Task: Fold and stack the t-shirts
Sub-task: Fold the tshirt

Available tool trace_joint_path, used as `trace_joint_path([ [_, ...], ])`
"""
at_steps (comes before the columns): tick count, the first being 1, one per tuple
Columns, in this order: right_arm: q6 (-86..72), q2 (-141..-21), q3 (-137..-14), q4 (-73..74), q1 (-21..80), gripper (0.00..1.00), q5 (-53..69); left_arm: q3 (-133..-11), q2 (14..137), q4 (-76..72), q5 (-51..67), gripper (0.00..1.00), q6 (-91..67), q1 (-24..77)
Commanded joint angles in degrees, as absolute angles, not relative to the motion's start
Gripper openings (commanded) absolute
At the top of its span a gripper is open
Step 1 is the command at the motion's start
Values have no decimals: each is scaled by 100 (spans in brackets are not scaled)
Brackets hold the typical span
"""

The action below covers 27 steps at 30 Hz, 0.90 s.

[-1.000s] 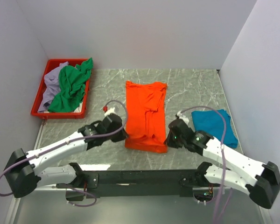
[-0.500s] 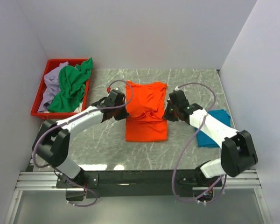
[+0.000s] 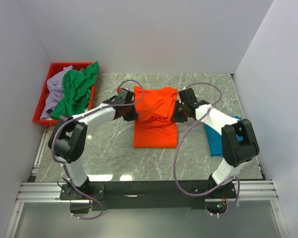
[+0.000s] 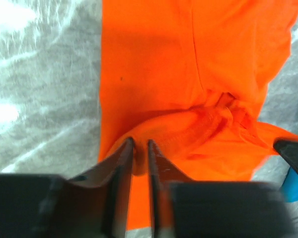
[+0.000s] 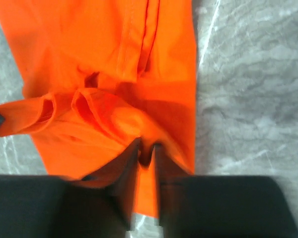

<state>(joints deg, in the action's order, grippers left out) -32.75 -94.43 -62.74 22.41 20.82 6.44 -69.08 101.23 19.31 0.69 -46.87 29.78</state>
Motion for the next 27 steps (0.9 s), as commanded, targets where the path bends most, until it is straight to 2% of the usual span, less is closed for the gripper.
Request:
trace_joint_path([
  [1, -3032, -9615, -6714, 2188, 1960, 31, 756, -7382, 10239, 1880, 176, 26, -4447, 2892],
  [2, -2997, -9659, -6793, 2232, 1943, 37, 747, -7400, 10231, 1916, 167, 35, -4421, 2874],
  [3, -2945, -9642, -6890, 2285, 1890, 47, 738, -7400, 10152, 1925, 150, 40, -4430, 2822],
  [4, -2936, -9615, -6925, 2303, 1864, 50, 730, -7357, 10082, 1907, 141, 44, -4447, 2795],
  [5, -2927, -9537, -6961, 2338, 1846, 52, 721, -7330, 10011, 1907, 141, 51, -4456, 2769],
  [9, -2926, -9186, -6839, 2435, 1846, 53, 598, -7094, 9529, 1934, 62, 57, -4456, 2769],
  [12, -2997, -8781, -6375, 2251, 1933, 50, 615, -6830, 9195, 1855, 88, 48, -4517, 2873],
  [13, -3023, -8598, -6250, 2198, 2038, 49, 607, -6672, 9132, 1828, 79, 37, -4552, 2935],
  [16, -3111, -8307, -5732, 1961, 2336, 45, 589, -6356, 8930, 1785, 18, 20, -4649, 3304],
  [22, -3287, -8559, -5405, 1626, 2821, 43, 484, -6082, 9201, 1442, 44, 7, -4834, 3779],
  [27, -3261, -9113, -5721, 1617, 3015, 41, 387, -6450, 9817, 1450, 96, 6, -4808, 3955],
])
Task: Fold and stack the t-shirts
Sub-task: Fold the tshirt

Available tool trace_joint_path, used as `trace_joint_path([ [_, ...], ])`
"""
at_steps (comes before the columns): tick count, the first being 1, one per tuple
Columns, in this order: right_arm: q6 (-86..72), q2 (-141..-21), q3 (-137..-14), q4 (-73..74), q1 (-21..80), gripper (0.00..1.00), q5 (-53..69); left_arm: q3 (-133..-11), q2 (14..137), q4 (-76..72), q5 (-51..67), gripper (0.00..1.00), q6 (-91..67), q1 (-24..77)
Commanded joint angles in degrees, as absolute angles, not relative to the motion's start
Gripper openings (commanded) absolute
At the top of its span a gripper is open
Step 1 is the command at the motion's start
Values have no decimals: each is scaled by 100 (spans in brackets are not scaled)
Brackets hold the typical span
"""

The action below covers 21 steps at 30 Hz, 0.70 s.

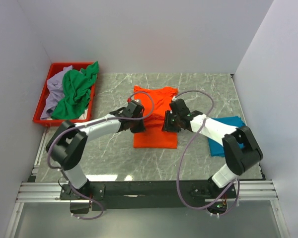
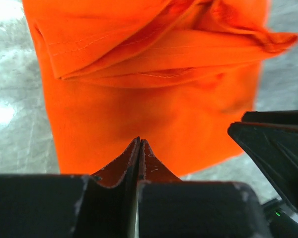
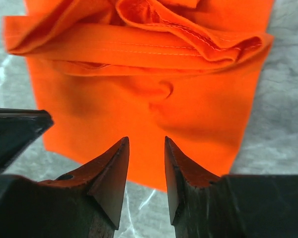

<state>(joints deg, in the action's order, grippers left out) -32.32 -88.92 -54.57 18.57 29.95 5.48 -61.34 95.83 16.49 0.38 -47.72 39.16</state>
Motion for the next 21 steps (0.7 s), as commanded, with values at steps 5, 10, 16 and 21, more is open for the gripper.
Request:
trace_joint_path([
  [5, -3182, -9746, -6221, 1749, 3015, 41, 325, -6863, 10352, 1590, 97, 6, -4737, 3955],
  [10, -3164, -10239, -6670, 1951, 2901, 40, 290, -7479, 10792, 1836, 18, 9, -4614, 3885],
  [16, -3138, -10643, -7145, 2127, 2611, 40, 395, -8076, 11223, 2083, 18, 11, -4518, 3604],
  [21, -3050, -10994, -7593, 2276, 2435, 39, 387, -8621, 11505, 2250, 18, 16, -4377, 3323],
])
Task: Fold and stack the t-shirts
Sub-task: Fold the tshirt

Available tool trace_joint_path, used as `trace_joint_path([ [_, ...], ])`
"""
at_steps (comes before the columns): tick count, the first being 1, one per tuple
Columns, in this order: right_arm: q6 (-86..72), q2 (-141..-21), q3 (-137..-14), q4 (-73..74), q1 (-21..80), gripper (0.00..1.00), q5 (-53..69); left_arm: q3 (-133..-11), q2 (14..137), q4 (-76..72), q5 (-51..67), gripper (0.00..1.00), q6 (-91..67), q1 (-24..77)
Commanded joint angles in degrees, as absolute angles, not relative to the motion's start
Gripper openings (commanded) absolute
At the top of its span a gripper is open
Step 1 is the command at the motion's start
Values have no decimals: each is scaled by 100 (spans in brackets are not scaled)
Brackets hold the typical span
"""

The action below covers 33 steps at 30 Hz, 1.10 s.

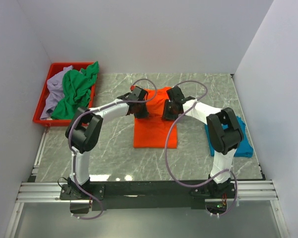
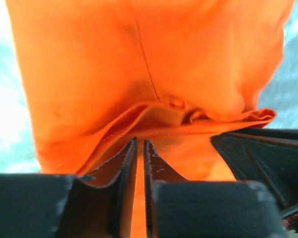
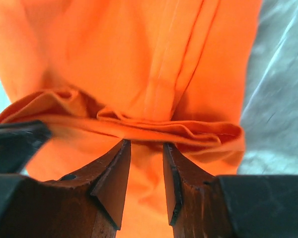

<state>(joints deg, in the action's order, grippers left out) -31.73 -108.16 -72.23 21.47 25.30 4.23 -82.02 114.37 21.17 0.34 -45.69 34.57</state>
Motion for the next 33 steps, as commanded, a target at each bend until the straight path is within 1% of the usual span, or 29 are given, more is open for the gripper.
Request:
trace_joint_path([
  [1, -3041, -11047, -7750, 2311, 2408, 39, 378, -8692, 11540, 2259, 18, 19, -4351, 3296],
  [3, -3006, -11196, -7874, 2417, 2347, 39, 369, -8972, 11558, 2302, 18, 25, -4254, 3235],
  [5, -3006, -11232, -7963, 2452, 2294, 38, 317, -9175, 11540, 2399, 18, 28, -4149, 3182],
  [6, -3006, -11215, -7963, 2452, 2277, 38, 299, -9193, 11505, 2399, 18, 34, -4131, 3182],
  [7, -3006, -11189, -7945, 2443, 2268, 38, 281, -9202, 11418, 2426, 18, 37, -4113, 3164],
  [12, -2997, -10847, -7814, 2391, 2092, 39, 264, -8746, 11005, 2242, 18, 43, -4131, 3146],
  [14, -2980, -10715, -7770, 2408, 2083, 39, 264, -8431, 10732, 2084, 9, 43, -4201, 3146],
  [17, -2980, -10390, -7603, 2373, 2101, 40, 229, -7974, 10381, 1917, 26, 35, -4324, 3173],
  [18, -2988, -10189, -7542, 2364, 2101, 40, 220, -7876, 10302, 1899, 44, 25, -4350, 3190],
  [20, -3032, -9985, -7305, 2321, 2109, 40, 220, -7639, 10134, 1898, 18, 17, -4394, 3287],
  [21, -3041, -9749, -7191, 2277, 2109, 40, 255, -7559, 10082, 1898, 18, 10, -4403, 3322],
  [24, -3102, -9406, -6795, 2127, 2241, 40, 290, -7190, 9914, 1671, 18, 2, -4508, 3428],
  [25, -3120, -9352, -6646, 2101, 2285, 40, 299, -7137, 9931, 1644, 44, 1, -4526, 3454],
  [28, -3173, -9220, -6461, 2022, 2452, 40, 325, -7066, 10098, 1556, 132, 1, -4597, 3498],
  [33, -3147, -9404, -6530, 2030, 2663, 40, 325, -7242, 10388, 1520, 220, 1, -4623, 3542],
])
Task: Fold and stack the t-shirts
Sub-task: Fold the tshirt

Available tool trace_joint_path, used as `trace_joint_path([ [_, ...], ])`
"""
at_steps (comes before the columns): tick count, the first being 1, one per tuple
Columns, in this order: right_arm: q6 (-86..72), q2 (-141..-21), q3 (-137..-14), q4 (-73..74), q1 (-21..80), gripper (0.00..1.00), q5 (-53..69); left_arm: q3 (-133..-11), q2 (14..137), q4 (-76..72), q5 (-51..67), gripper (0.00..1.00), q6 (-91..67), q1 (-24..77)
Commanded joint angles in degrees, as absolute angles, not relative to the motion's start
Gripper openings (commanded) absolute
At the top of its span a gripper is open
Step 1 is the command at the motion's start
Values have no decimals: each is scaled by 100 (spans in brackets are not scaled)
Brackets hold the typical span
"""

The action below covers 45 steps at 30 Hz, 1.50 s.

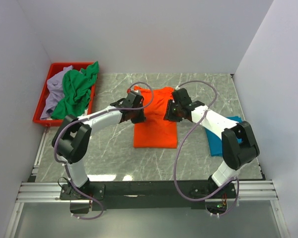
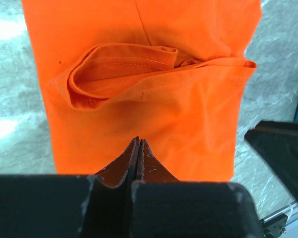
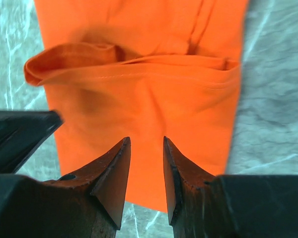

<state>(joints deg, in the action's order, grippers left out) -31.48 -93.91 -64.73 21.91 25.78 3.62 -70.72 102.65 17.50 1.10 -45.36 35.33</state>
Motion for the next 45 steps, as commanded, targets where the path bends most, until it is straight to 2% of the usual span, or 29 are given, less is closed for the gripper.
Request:
trace_joint_path([
  [1, -3112, -9491, -6652, 2048, 2663, 40, 316, -7320, 10519, 1581, 194, 1, -4606, 3533],
  [9, -2804, -10669, -7583, 2391, 2532, 40, 343, -7945, 11161, 1793, 237, 1, -4395, 3244],
  [15, -2751, -11513, -8156, 2663, 2040, 40, 351, -8122, 11619, 1907, 220, 1, -4333, 2840],
  [23, -2786, -11540, -8069, 2619, 1732, 40, 580, -7840, 11602, 1740, 281, 1, -4368, 2769],
  [28, -2813, -11137, -8042, 2706, 1591, 40, 695, -7840, 11295, 1758, 378, 1, -4324, 2716],
  [31, -2830, -10734, -8060, 2812, 1503, 40, 659, -7919, 10891, 1775, 396, 8, -4245, 2698],
  [35, -2953, -10118, -7841, 2883, 1310, 42, 651, -7946, 10302, 1916, 316, 33, -4210, 2646],
  [38, -3128, -9511, -7342, 2778, 1231, 44, 650, -7656, 9697, 1925, 273, 41, -4306, 2637],
  [45, -3462, -8017, -5355, 2005, 1397, 47, 1011, -5779, 8423, 1293, 606, 44, -4886, 2645],
])
